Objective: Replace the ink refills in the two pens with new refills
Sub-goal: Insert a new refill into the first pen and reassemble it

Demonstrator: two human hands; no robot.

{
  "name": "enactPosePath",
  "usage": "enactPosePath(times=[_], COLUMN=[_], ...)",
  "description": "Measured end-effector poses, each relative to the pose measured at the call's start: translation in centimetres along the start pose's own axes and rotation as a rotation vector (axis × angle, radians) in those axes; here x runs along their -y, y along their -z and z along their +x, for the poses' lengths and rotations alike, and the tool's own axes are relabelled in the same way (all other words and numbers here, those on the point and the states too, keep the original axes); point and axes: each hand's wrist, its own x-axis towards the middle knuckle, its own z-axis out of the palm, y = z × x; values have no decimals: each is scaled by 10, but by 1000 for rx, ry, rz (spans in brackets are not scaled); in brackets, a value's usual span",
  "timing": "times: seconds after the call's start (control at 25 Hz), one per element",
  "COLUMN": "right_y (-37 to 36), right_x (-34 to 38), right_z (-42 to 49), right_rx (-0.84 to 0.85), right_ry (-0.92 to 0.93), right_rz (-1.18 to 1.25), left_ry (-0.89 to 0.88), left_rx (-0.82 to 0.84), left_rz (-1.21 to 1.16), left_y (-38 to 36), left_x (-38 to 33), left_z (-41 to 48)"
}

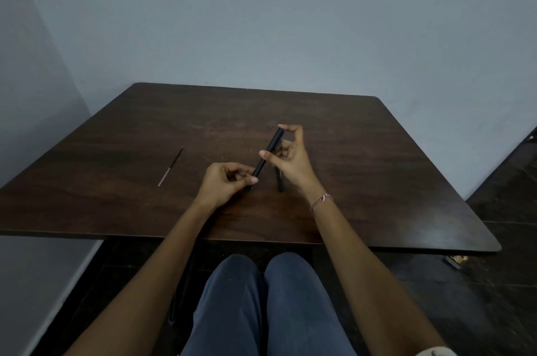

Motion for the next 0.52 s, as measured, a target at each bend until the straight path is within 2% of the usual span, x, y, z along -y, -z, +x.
enactPosePath(times=[0.08,0.28,0.52], right_y=[15,73,151], right_x=[6,11,8], right_z=[7,12,8], right_rx=[13,1,113], right_ry=[-49,-245,-384], right_rz=[-48,-5,-92], left_ry=[-14,-117,-170], left_rx=[28,216,203], left_rz=[-1,77,133], left_y=[-7,-43,-112], left_x=[-6,-43,-83], left_z=[-2,1,5])
